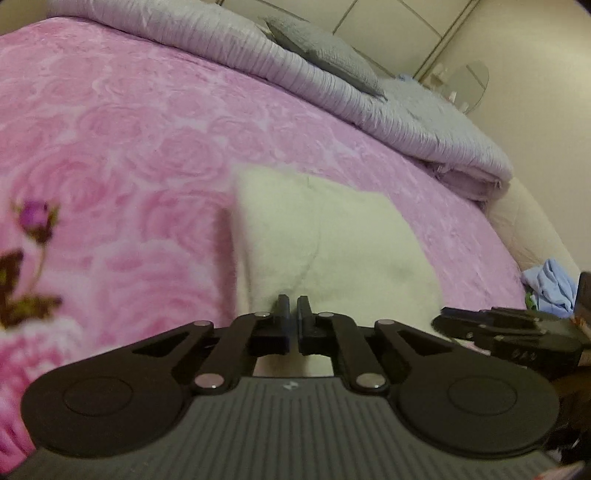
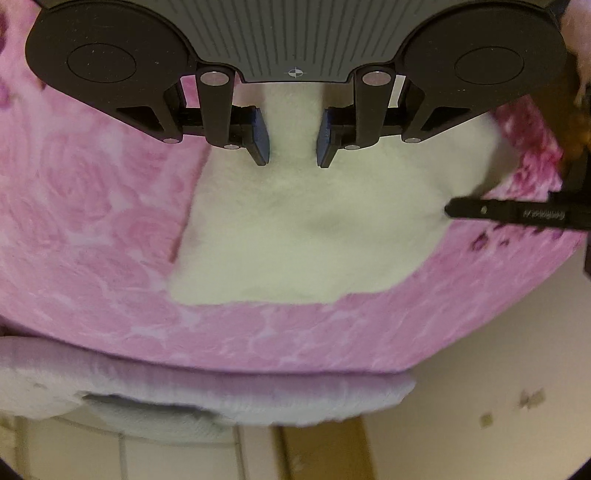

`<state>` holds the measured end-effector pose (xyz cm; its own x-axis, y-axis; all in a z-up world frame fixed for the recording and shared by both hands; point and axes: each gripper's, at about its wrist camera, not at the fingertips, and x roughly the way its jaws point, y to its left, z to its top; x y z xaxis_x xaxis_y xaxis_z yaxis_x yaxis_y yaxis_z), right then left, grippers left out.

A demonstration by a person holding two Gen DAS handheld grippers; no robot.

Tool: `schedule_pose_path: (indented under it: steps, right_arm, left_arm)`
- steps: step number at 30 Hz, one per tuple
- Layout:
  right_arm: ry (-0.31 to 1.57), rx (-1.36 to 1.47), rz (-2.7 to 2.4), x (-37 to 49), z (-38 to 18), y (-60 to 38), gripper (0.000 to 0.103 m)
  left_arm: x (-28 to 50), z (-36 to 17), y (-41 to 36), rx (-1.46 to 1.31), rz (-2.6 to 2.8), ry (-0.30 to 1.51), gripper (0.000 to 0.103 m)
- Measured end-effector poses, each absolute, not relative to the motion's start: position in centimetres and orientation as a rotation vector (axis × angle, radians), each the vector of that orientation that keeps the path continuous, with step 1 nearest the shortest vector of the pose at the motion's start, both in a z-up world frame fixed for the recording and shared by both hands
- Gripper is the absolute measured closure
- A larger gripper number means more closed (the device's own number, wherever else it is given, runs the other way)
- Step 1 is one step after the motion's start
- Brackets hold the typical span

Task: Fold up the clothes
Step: 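Open both grippers and lift them above the folded sweater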

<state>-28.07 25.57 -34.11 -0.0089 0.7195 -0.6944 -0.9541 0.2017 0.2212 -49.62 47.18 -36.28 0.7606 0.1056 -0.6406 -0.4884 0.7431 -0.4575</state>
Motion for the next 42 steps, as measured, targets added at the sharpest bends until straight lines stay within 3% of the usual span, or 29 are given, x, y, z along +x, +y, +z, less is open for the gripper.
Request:
schedule_pose_path:
  steps: [8, 13, 14, 15, 20, 24, 31, 35, 37, 42]
  right_arm:
    - [0.774, -0.209, 1.359, -20.6, -33.0, 29.5, 0.071]
    - [0.762, -0.248, 1.350, -17.9, -35.8, 34.7, 0.071]
    - [0.761, -0.257, 1.350, -17.4, -36.5, 35.6, 0.071]
    - [0.766, -0.277, 1.338, -16.9, -37.3, 36.5, 0.071]
    - [0.869, -0.140, 1.306, -13.4, -40.3, 36.6, 0.071]
    - [0.899, -0.030, 1.217, -12.5, -38.1, 33.6, 0.071]
    - [0.882, -0.044, 1.329, -18.7, -33.7, 25.6, 0.071]
    - [0.855, -0.137, 1.356, -24.6, -34.3, 23.4, 0.071]
    - [0.822, -0.201, 1.336, -26.7, -35.5, 23.1, 0.071]
    - [0.888, -0.244, 1.264, -27.2, -35.3, 24.2, 0.071]
  left_arm:
    - [-39.6, -33.5, 52.1, -0.550, 0.195, 0.642, 0.096]
    - [-32.4, -36.9, 53.2, -0.507, 0.148, 0.743, 0.093]
    - [-31.9, -37.9, 53.7, -0.504, 0.169, 0.757, 0.100]
    - [-31.5, -39.0, 54.1, -0.504, 0.189, 0.770, 0.100]
    - [-33.6, -39.6, 56.2, -0.655, 0.194, 0.672, 0.100]
    - [-36.6, -37.3, 56.4, -0.671, 0.277, 0.612, 0.098]
    - [-44.4, -33.4, 51.2, -0.623, 0.299, 0.593, 0.096]
    - [-47.2, -34.4, 47.2, -0.617, 0.336, 0.649, 0.094]
    - [-47.8, -35.8, 45.9, -0.632, 0.395, 0.683, 0.089]
    - [-47.7, -33.3, 44.4, -0.637, 0.508, 0.729, 0.089]
